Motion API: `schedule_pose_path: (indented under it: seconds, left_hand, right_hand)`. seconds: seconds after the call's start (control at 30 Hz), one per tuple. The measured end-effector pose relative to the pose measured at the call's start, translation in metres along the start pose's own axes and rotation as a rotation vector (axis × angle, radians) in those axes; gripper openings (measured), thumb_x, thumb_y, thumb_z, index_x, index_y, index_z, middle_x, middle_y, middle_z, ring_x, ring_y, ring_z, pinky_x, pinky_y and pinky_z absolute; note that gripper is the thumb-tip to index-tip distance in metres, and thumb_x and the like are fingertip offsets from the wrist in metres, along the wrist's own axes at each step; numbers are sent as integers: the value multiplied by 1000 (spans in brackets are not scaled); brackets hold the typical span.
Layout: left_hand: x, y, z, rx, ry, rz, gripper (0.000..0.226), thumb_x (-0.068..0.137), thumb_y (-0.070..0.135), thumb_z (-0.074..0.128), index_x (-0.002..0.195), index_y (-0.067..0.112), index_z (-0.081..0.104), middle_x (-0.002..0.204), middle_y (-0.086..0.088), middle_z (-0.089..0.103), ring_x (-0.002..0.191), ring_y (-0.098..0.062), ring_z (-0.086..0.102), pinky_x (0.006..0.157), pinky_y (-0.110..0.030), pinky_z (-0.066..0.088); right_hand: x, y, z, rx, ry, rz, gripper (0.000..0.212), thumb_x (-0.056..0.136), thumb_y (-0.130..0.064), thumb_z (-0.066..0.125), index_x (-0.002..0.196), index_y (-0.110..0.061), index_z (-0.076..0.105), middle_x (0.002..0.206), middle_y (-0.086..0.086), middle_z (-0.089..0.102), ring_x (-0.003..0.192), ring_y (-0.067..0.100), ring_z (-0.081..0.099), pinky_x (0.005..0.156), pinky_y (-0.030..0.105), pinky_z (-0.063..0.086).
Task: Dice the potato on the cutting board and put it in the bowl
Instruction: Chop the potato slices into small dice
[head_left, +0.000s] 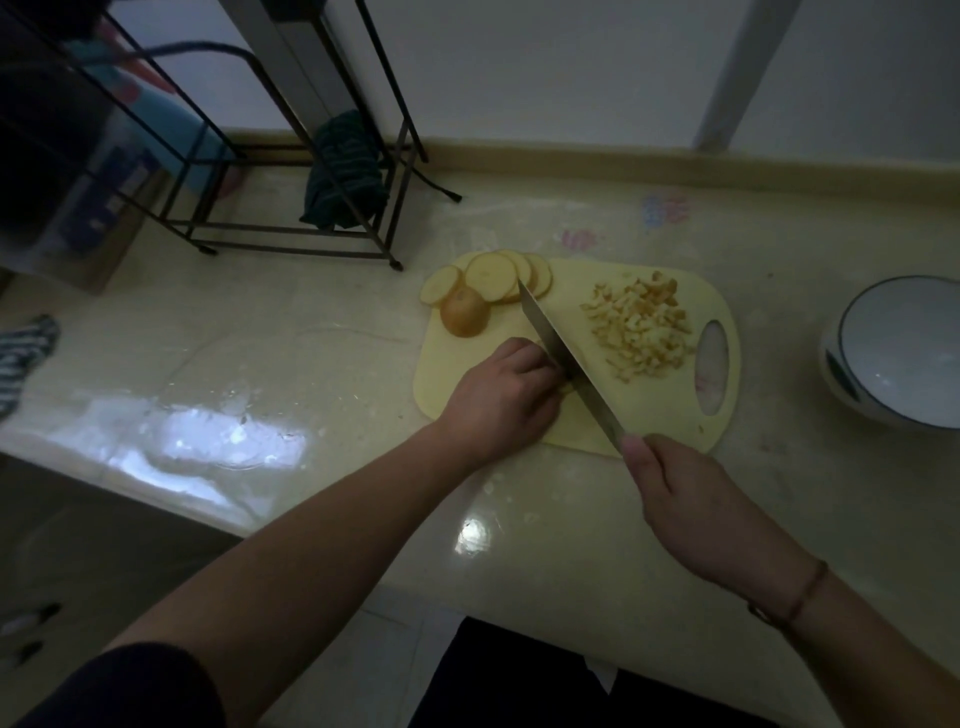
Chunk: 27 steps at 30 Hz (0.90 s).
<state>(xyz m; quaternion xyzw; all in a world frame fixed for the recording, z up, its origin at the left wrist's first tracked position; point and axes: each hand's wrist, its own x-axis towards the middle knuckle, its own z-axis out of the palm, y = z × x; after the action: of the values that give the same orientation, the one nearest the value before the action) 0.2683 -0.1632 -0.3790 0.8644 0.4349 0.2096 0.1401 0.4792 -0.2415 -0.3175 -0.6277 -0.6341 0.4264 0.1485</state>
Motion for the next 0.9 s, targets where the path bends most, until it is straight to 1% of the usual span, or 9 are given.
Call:
schedule_pose_path:
  seconds: [0.13, 0.3, 0.43, 0.53, 0.57, 0.63, 0.7, 0.8, 0.9]
  left_hand:
    - [0, 0, -2, -1, -3, 22, 18, 86, 14, 72, 101, 5, 75, 91, -10, 63, 90, -30, 59, 68, -39, 54]
    - [-1, -2, -3, -19, -13, 11, 17, 87, 16, 72, 100, 6, 75, 93, -10, 64, 92, -27, 57, 70, -39, 54]
    - [-2, -5, -7, -13, -3, 38, 16, 88, 16, 70, 95, 2, 74, 98, -13, 67, 92, -30, 61, 74, -39, 54]
    - [-5, -5, -8, 14, -6, 62, 19, 89, 18, 67, 97, 2, 74, 100, -14, 67, 92, -32, 61, 75, -38, 52]
    - [-5, -6, -8, 18, -12, 61, 22, 89, 19, 65, 98, 2, 74, 100, -14, 67, 92, -32, 61, 75, -38, 52]
    - [-4, -6, -8, 26, -31, 54, 26, 90, 22, 60, 99, 2, 74, 100, -14, 67, 92, -33, 61, 73, -39, 53]
    - [-2, -5, -9, 35, -48, 46, 30, 90, 26, 56, 99, 4, 74, 99, -13, 67, 92, -33, 61, 69, -39, 54]
    - [-1, -5, -11, 35, -62, 29, 31, 88, 28, 55, 99, 6, 75, 101, -11, 67, 95, -30, 60, 65, -38, 55]
    - [-2, -8, -9, 20, -60, 21, 26, 87, 24, 61, 101, 7, 75, 103, -10, 67, 96, -28, 59, 65, -39, 55]
  right_hand:
    - [-4, 3, -6, 71, -3, 34, 58, 89, -60, 23, 67, -12, 47, 57, 0, 51, 52, 9, 46, 56, 32, 38]
    - [-9, -1, -8, 136, -25, 81, 59, 87, -63, 25, 68, -11, 47, 54, -2, 48, 42, 4, 41, 51, 27, 32]
    - [-17, -4, -6, 150, -8, 55, 60, 87, -64, 26, 68, -10, 46, 53, -1, 45, 43, 6, 40, 51, 28, 33]
    - [-22, -4, -3, 139, -4, 43, 58, 88, -61, 28, 66, -11, 47, 52, -1, 48, 45, 8, 42, 52, 33, 37]
    - [-24, -5, -2, 128, 0, 43, 55, 89, -60, 28, 65, -14, 48, 53, -2, 51, 48, 8, 45, 53, 32, 38]
    - [-27, -6, -1, 102, 11, 36, 47, 89, -58, 29, 65, -23, 51, 59, -12, 58, 55, 5, 53, 55, 25, 38]
    - [-31, -4, -1, 82, 21, 24, 48, 91, -59, 28, 67, -25, 52, 65, -19, 61, 61, 4, 57, 56, 24, 38]
    - [-40, 3, 1, 51, 53, 2, 56, 91, -64, 26, 65, -21, 49, 69, -9, 62, 59, 11, 56, 59, 34, 40]
    - [-46, 8, 4, 37, 65, 3, 58, 91, -65, 24, 65, -19, 48, 69, -2, 61, 56, 12, 55, 60, 35, 39]
